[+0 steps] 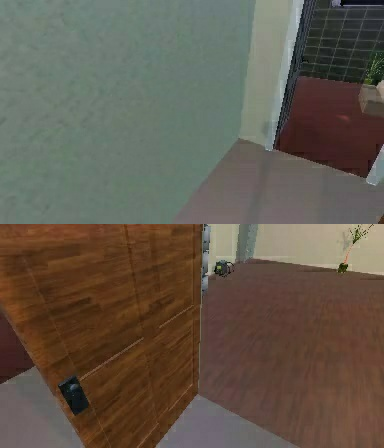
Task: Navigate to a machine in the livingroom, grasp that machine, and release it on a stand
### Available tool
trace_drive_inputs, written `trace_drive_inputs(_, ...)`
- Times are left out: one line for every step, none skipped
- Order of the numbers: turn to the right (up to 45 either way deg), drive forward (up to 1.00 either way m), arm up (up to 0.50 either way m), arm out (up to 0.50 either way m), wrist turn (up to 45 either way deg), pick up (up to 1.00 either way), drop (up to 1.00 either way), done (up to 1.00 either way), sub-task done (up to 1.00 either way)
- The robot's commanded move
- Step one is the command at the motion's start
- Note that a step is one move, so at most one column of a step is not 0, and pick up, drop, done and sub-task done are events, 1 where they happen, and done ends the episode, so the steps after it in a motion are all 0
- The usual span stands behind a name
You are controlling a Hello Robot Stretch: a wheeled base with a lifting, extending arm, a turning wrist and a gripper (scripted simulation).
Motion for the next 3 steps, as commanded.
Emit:
trace_drive_inputs(18.0, 0.0, 0.0, 0.0, 0.0, 0.0, 0.0, 0.0, 0.0)
trace_drive_inputs(0.0, 0.8, 0.0, 0.0, 0.0, 0.0, 0.0, 0.0, 0.0)
trace_drive_inputs(27.0, 0.0, 0.0, 0.0, 0.0, 0.0, 0.0, 0.0, 0.0)
